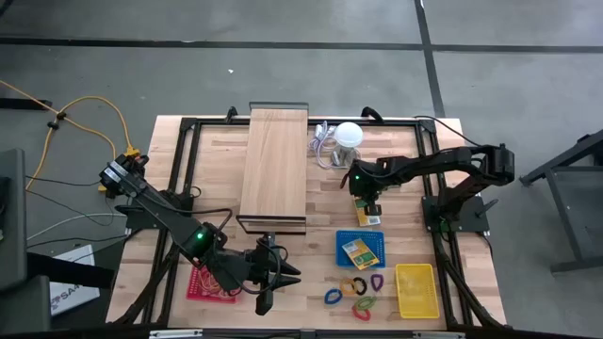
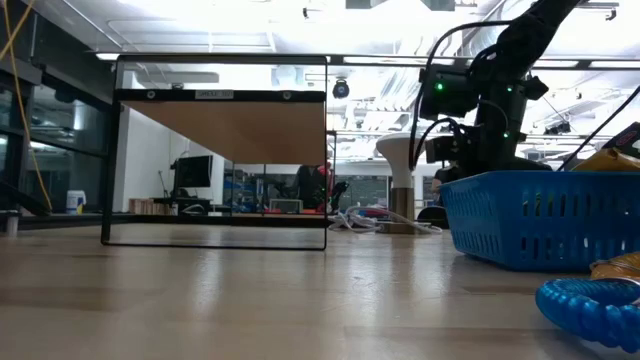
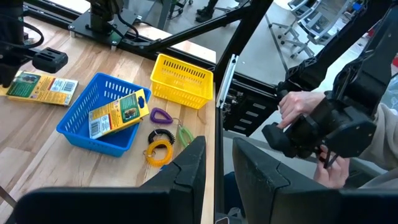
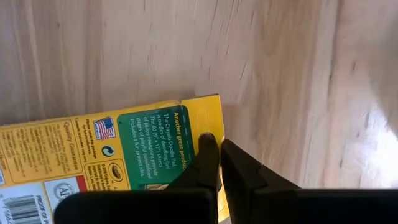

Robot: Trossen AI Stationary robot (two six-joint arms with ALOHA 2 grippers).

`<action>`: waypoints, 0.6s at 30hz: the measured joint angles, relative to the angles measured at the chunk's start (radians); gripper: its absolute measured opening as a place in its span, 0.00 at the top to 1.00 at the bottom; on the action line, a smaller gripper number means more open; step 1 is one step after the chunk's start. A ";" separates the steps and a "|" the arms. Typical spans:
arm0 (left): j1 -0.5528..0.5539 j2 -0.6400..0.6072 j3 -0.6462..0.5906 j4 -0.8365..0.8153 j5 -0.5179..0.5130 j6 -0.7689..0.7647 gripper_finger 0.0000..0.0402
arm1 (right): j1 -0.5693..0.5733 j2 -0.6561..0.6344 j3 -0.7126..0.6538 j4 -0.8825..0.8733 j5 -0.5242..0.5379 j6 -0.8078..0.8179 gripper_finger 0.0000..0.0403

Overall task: Pick & Place Office Desk Supplies
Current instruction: Put the left yellow crayon box into the blue bin

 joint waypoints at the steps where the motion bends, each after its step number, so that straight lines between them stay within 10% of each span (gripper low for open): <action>1: 0.000 0.000 0.000 0.000 0.000 0.000 0.81 | 0.000 -0.011 0.000 0.004 0.000 0.009 0.99; 18: 0.000 0.000 0.000 0.000 0.000 0.000 0.81 | 0.045 -0.176 0.002 0.020 0.001 0.047 0.99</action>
